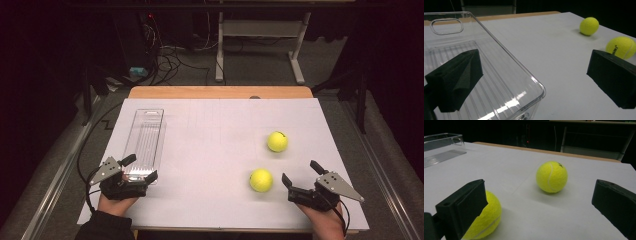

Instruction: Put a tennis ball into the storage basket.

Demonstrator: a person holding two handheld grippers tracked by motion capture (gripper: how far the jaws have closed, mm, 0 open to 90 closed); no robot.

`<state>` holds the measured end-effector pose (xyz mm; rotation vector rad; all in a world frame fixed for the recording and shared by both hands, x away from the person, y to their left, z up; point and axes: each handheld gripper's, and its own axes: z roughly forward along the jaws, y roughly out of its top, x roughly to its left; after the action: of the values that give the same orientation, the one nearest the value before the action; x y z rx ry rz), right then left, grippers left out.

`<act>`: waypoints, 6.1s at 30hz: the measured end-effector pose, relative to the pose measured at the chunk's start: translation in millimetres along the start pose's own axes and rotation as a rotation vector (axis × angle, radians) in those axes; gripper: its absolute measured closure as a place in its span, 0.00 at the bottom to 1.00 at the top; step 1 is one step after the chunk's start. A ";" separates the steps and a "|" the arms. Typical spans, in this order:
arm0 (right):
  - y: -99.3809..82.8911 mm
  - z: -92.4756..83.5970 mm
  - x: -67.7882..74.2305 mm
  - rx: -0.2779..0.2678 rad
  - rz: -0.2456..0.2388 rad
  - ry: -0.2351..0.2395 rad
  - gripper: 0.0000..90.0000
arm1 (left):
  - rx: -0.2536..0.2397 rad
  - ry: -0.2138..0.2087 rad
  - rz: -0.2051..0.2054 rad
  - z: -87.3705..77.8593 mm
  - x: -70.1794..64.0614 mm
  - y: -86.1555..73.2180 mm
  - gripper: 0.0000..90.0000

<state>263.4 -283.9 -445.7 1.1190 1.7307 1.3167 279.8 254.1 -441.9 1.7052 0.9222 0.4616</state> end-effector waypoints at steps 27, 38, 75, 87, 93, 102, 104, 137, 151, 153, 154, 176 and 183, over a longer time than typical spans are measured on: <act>-1.2 1.7 -1.0 0.022 -0.004 -0.005 0.00 | 0.021 -0.023 0.049 8.2 -20.7 8.9 0.01; -1.3 2.7 1.1 0.028 -0.008 0.001 0.00 | 0.071 -0.090 0.107 29.2 -52.2 13.9 0.01; -3.7 4.5 0.0 0.036 -0.011 0.009 0.00 | 0.322 -0.122 0.123 77.7 -80.6 15.2 0.01; -4.6 5.4 0.5 0.044 -0.011 0.015 0.00 | 0.525 -0.068 0.156 89.6 -88.2 9.0 0.01; -5.1 6.0 0.0 0.048 -0.008 0.021 0.00 | 0.613 -0.064 0.161 92.3 -89.4 8.1 0.01; -7.1 6.2 0.8 0.057 -0.006 0.032 0.00 | 0.752 -0.076 0.164 101.4 -91.8 28.6 0.01; -7.2 6.2 2.2 0.058 -0.010 0.036 0.00 | 0.780 -0.079 0.169 104.9 -91.8 34.4 0.01; -5.1 12.4 23.4 0.119 -0.038 0.112 0.00 | 0.987 -0.087 0.180 129.8 -97.1 50.7 0.01; -2.7 40.9 48.3 0.246 -0.075 0.211 0.02 | 0.999 -0.094 0.183 129.7 -99.3 51.5 0.01; -3.5 43.6 49.6 0.260 -0.082 0.212 0.02 | 1.000 -0.095 0.182 129.6 -99.3 52.0 0.01; -5.3 48.3 51.7 0.286 -0.083 0.217 0.04 | 0.999 -0.095 0.180 129.6 -99.4 52.3 0.01; -8.7 56.6 58.3 0.373 -0.105 0.225 0.30 | 1.008 -0.096 0.191 129.1 -101.7 54.4 0.01; 1.1 57.1 62.2 0.298 -0.112 0.229 0.30 | 1.001 -0.096 0.184 126.4 -100.8 58.2 0.01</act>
<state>289.7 -205.0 -460.3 1.0436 2.1809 1.1816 325.9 90.7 -415.4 2.7014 0.9977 -0.0049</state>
